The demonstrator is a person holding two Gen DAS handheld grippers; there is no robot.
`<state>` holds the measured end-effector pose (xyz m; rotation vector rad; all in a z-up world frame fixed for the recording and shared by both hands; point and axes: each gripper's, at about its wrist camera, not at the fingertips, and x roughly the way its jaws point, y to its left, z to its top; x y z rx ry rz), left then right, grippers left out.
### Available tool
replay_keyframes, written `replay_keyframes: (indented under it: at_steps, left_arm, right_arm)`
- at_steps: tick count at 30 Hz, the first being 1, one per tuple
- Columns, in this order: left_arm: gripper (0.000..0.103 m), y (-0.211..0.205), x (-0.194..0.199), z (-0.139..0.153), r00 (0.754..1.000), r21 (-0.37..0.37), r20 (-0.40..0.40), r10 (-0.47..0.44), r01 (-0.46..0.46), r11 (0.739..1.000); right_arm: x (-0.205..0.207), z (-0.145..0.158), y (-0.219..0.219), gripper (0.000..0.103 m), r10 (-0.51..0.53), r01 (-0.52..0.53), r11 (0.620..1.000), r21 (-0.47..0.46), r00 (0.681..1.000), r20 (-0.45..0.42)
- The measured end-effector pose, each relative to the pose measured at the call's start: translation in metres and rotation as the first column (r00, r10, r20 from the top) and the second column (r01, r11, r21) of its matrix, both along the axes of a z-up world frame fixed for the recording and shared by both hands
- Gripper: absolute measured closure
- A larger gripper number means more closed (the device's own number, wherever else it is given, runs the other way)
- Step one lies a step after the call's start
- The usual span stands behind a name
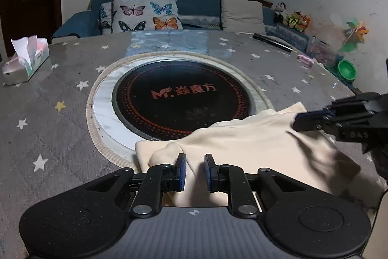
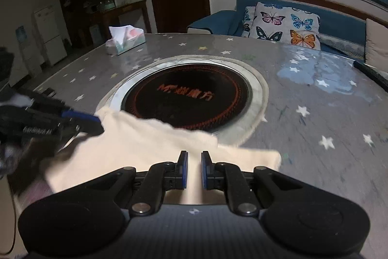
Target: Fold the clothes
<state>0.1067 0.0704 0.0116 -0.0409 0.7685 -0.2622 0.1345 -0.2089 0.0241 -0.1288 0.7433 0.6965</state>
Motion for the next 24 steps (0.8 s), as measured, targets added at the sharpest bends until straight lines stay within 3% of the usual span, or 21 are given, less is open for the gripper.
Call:
replay_keyframes:
  at_steps: [3, 8, 12, 14, 18, 20, 24]
  left_arm:
    - [0.082, 0.004, 0.002, -0.002, 1.000, -0.009, -0.004, 0.005, -0.005, 1.000]
    - [0.073, 0.014, -0.003, 0.004, 0.999, -0.023, 0.007, 0.036, -0.035, 0.999]
    - [0.056, 0.026, -0.011, 0.010, 0.996, -0.037, 0.016, 0.087, -0.086, 0.996]
    - [0.051, 0.034, -0.015, 0.012, 0.993, -0.053, 0.006, 0.120, -0.119, 0.991]
    - [0.037, 0.051, -0.025, 0.012, 0.980, -0.082, -0.021, 0.198, -0.199, 0.977]
    - [0.035, 0.060, -0.031, 0.012, 0.974, -0.106, -0.033, 0.222, -0.224, 0.969]
    - [0.028, 0.074, -0.042, 0.010, 0.964, -0.162, -0.068, 0.256, -0.264, 0.951]
  right_arm:
    - [0.011, -0.013, 0.005, 0.095, -0.018, 0.018, 1.000, -0.026, 1.000, -0.020]
    - [-0.008, -0.001, 0.007, 0.091, 0.009, -0.008, 0.999, -0.046, 1.000, 0.016]
    - [-0.039, 0.014, 0.020, 0.078, 0.113, -0.109, 0.992, -0.065, 0.992, 0.064]
    - [-0.055, 0.018, 0.031, 0.076, 0.176, -0.169, 0.982, -0.081, 0.981, 0.086]
    - [-0.092, 0.021, 0.064, 0.070, 0.335, -0.320, 0.939, -0.125, 0.934, 0.125]
    - [-0.106, 0.019, 0.081, 0.061, 0.405, -0.384, 0.910, -0.154, 0.903, 0.143]
    - [-0.131, 0.010, 0.120, 0.059, 0.515, -0.467, 0.848, -0.251, 0.839, 0.175]
